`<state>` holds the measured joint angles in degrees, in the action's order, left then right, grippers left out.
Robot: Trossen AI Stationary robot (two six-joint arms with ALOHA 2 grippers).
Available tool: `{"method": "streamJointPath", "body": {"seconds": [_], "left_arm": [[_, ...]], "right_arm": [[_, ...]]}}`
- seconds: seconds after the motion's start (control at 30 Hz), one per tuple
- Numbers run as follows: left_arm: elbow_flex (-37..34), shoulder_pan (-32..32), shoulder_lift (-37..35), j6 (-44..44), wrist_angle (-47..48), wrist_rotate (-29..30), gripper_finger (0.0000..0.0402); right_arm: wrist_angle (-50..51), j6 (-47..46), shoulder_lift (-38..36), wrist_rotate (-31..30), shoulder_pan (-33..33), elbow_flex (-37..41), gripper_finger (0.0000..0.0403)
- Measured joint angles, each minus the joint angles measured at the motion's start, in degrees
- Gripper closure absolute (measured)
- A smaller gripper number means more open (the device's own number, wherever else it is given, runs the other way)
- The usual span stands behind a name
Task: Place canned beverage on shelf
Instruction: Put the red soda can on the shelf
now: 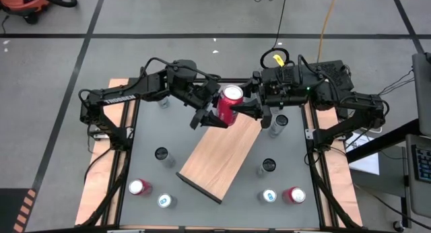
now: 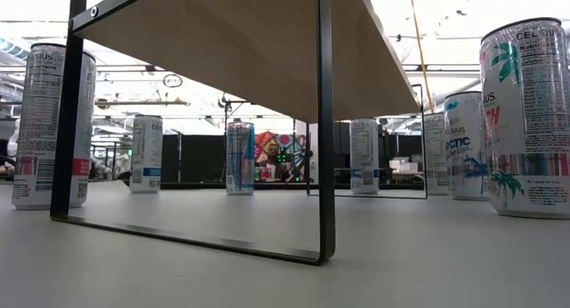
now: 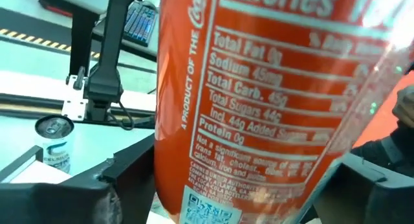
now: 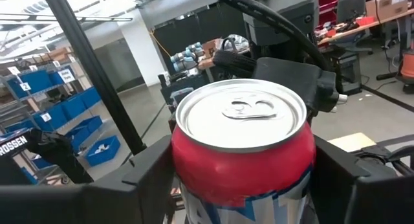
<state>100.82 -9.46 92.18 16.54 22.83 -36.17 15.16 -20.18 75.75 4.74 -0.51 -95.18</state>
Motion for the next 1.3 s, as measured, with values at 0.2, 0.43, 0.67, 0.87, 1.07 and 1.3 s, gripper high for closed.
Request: {"method": "streamJointPath", "body": {"seconds": [0.2, 0.43, 0.67, 0.87, 1.07, 1.3], "left_arm": [[0.0, 0.53, -0.23, 2.76, -0.2, 3.21, 0.0021], [0.0, 0.6, -0.79, 3.25, 0.59, 3.46, 0.0005], [0.02, 0.08, -2.24, 2.68, 1.17, 6.47, 0.0004], [0.02, -0.27, -2.4, 2.86, 4.89, 8.26, 0.0004], [0.02, 0.18, -2.38, 4.48, 5.97, 8.88, 0.0004], [0.0, 0.57, -2.38, 5.7, 6.01, 14.21, 0.0004]], "right_arm": [[1.35, 0.12, -0.11, -0.23, 0.0, 0.11, 0.0158], [3.12, 0.03, -2.5, -1.36, 0.0, 0.13, 0.0159], [8.34, 0.32, -6.57, -3.54, -0.02, 0.11, 0.016], [14.81, -1.29, -10.28, -3.71, -0.04, 0.09, 0.016], [23.55, -1.55, -12.25, -5.0, 0.5, 0.17, 0.016], [21.82, -3.15, -16.77, -4.89, 1.14, 10.98, 0.016]]}}
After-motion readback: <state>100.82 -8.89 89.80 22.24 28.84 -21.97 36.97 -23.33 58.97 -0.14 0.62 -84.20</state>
